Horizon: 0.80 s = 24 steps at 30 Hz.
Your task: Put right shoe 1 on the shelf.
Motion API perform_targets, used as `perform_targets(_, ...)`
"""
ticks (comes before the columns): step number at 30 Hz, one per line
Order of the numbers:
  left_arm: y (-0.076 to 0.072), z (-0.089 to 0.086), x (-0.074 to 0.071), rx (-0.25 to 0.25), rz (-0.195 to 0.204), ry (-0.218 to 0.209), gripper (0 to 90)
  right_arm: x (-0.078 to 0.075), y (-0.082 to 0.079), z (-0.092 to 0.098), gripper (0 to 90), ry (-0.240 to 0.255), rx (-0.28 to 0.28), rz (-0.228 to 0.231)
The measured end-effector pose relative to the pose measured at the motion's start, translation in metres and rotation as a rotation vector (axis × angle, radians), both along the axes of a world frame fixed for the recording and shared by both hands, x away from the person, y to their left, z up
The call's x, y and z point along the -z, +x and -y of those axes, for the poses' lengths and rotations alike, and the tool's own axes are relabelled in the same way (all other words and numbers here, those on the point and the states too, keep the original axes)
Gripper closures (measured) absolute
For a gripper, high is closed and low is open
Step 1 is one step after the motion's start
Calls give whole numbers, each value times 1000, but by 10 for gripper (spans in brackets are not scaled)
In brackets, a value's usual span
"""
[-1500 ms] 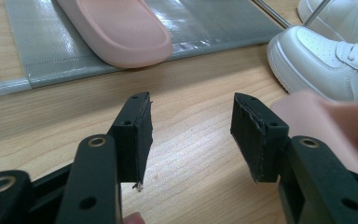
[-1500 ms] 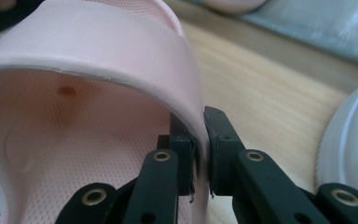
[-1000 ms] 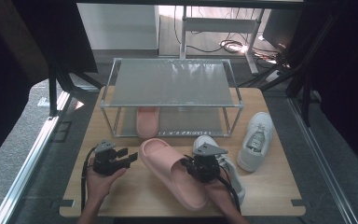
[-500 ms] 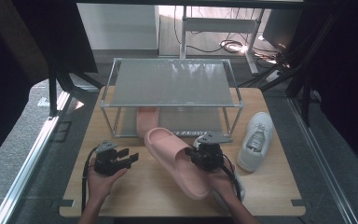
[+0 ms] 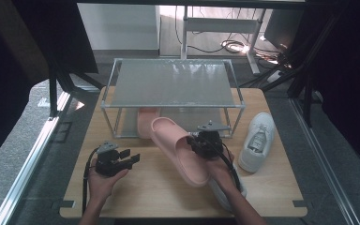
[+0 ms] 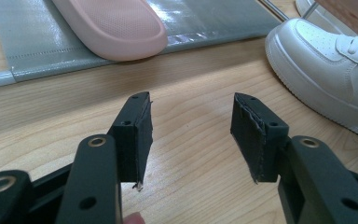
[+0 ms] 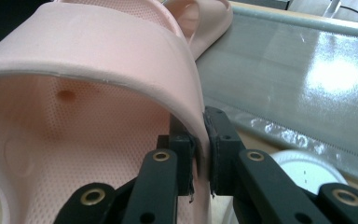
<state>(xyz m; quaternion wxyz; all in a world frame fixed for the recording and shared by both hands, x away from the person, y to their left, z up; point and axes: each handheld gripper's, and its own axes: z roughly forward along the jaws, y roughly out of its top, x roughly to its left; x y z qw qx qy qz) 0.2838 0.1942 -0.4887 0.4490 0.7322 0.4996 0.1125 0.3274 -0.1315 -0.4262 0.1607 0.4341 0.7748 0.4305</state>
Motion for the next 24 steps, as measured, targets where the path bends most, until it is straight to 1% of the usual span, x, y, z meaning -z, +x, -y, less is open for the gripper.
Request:
perform_targets(2,0,0,0,1,-1,1,489,-1,6,-4,820,-5,10,5)
perform_targets(11,-1,1,0,4,-3,-1,489,-1,19,-16,819,-34,24,3)
perform_targets(18,0,3,1,7,-2,1,489,1,27,-22,818,-39,45,2)
perform_targets(21,-1,3,1,11,-3,4,489,3,28,-25,816,-42,53,0)
perform_targets(24,-1,4,1,14,-5,-1,489,4,29,-29,816,-34,60,-9)
